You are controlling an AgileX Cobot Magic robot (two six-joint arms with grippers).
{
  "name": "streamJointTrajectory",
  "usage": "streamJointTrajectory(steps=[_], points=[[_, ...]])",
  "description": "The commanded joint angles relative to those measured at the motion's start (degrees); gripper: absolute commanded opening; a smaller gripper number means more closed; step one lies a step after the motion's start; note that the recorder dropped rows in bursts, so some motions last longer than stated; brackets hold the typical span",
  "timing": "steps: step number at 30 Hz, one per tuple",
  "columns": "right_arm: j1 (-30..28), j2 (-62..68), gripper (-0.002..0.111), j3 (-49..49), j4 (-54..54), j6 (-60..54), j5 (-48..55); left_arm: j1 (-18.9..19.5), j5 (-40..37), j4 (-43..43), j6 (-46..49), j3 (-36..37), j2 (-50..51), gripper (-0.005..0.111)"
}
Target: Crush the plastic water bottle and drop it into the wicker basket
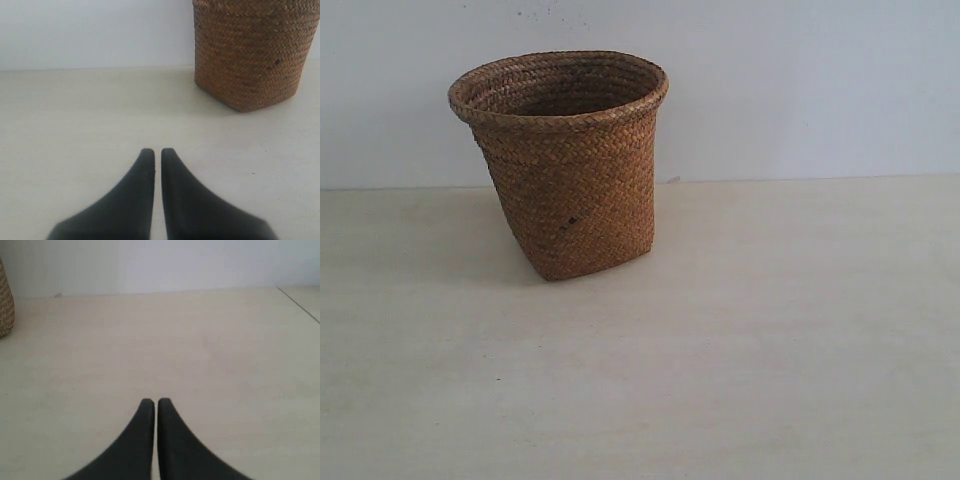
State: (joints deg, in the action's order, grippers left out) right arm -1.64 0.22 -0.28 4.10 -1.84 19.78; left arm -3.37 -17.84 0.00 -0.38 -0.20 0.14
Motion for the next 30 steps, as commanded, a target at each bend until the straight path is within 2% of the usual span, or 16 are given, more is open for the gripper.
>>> streamJointTrajectory(steps=[1, 30], points=[[-0.2, -0.2, 0.000, 0.3, -0.2, -0.4, -0.6, 0.2, 0.2, -0.6, 0.4, 0.2, -0.1, 0.004], [-0.2, -0.2, 0.000, 0.3, -0.2, 0.1, -0.5, 0.2, 0.2, -0.6, 0.4, 0.2, -0.1, 0.004]])
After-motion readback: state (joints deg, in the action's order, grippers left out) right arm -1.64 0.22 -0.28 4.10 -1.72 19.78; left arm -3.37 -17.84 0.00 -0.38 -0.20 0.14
